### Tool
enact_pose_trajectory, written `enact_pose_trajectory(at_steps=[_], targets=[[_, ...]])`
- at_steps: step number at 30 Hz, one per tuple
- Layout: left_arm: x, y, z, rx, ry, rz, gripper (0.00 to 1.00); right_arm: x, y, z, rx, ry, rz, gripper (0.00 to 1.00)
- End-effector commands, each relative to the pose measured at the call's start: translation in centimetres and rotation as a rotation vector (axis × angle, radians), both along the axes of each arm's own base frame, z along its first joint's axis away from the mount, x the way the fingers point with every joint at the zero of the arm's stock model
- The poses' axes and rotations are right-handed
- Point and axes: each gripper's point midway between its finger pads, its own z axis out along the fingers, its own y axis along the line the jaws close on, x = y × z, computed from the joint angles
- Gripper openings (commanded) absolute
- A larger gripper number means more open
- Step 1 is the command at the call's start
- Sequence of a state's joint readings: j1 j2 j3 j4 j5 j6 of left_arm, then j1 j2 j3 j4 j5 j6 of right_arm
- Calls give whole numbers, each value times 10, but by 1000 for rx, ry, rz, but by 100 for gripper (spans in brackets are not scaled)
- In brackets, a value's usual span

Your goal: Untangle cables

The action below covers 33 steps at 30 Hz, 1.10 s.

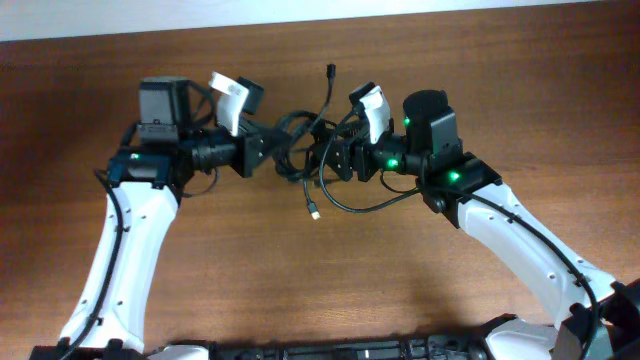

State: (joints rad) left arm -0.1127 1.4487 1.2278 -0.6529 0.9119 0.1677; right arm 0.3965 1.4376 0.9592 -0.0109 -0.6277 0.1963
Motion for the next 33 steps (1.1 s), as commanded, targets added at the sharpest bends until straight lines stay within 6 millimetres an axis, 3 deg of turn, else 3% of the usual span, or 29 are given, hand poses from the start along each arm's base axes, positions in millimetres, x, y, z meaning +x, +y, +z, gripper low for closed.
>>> enact_pose_trajectory(at_steps=[1, 4, 6, 7, 10, 12, 14, 15, 16, 18, 20, 22, 25, 27, 31, 33], targets=[[-19, -24, 11, -30, -63, -139, 0, -1, 5, 2, 1, -18, 26, 62], [-22, -28, 12, -34, -74, -158, 0, -1, 5, 1, -3, -15, 22, 58], [-25, -30, 15, -53, -73, -175, 0, 2, 3, -1, -14, -18, 5, 68], [-25, -30, 15, -55, -71, -176, 0, 2, 3, -1, -22, -31, 11, 68], [-27, -31, 16, -64, -68, -184, 0, 2, 3, -1, -37, -59, 23, 48], [-28, -32, 18, -76, -67, -193, 0, 2, 2, -1, -49, -80, 33, 19], [-28, -32, 18, -76, -67, -193, 0, 2, 2, -1, -48, -81, 31, 4], [-28, -31, 17, -72, -67, -189, 9, 4, 1, -2, -52, -76, 15, 4], [-25, -30, 14, -52, -67, -173, 27, 9, -3, -3, -45, -43, -32, 4], [-20, -24, 6, -4, -51, -130, 47, 14, -9, -3, 3, 50, -110, 4], [-16, -17, -6, 61, -26, -78, 81, 19, -16, -4, 52, 131, -167, 4], [-14, -9, -17, 118, 14, -29, 99, 22, -22, -3, 86, 177, -195, 4], [-7, 1, -25, 148, 106, 90, 95, 15, -18, 1, 114, 191, -138, 4], [-1, 8, -30, 168, 154, 169, 77, 0, -8, 7, 141, 198, -29, 4], [4, 0, -22, 133, 118, 155, 80, -19, 2, 10, 148, 180, 103, 4], [1, -8, -25, 166, 95, 131, 70, -25, 5, 13, 165, 184, 141, 4]])
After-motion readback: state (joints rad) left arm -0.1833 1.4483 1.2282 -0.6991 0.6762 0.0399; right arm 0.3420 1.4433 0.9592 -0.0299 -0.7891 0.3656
